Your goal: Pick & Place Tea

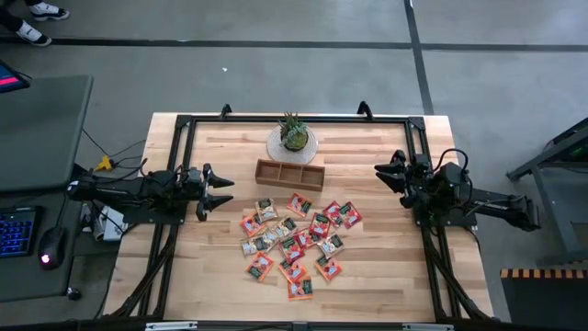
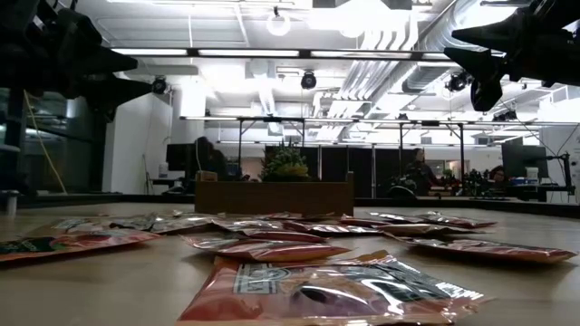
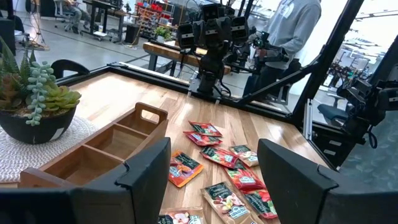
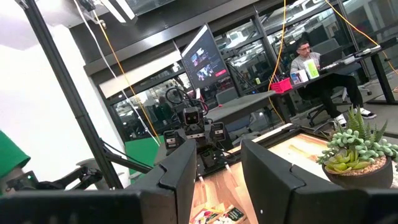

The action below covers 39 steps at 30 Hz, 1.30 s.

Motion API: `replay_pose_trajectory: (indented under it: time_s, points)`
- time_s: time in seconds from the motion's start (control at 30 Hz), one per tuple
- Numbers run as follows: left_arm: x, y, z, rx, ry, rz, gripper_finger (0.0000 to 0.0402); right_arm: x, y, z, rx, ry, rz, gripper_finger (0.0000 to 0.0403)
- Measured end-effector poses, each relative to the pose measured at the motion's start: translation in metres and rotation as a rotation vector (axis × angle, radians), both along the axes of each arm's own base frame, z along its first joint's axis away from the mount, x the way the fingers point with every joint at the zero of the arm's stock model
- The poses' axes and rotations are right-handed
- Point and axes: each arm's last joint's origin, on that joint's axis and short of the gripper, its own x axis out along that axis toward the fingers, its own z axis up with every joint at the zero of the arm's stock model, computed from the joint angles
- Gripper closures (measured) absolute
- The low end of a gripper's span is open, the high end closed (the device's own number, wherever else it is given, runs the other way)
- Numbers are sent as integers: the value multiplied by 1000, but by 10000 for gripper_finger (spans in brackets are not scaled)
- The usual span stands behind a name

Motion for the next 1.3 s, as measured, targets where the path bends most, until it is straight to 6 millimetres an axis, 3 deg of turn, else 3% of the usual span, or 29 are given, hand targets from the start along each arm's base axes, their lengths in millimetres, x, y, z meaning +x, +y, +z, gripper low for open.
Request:
replay_pose_trajectory:
  time_s: [0.2,0.33,0.53,0.77,0.93,1.07,1.3]
  points:
    - [0,3,2,-3,-24,93,163,0,0,0,0,0,0,279]
    - [-1,1,6,-74,-46,46,163,0,0,0,0,0,0,279]
    - [-4,1,24,-103,-112,21,163,0,0,0,0,0,0,279]
    - [-8,2,51,-341,-163,26,163,0,0,0,0,0,0,279]
    - [-9,3,72,-375,-119,66,163,0,0,0,0,0,0,279]
    - [-4,3,93,-296,-55,102,163,0,0,0,0,0,0,279]
    - [23,0,116,-173,197,103,163,0,0,0,0,0,0,279]
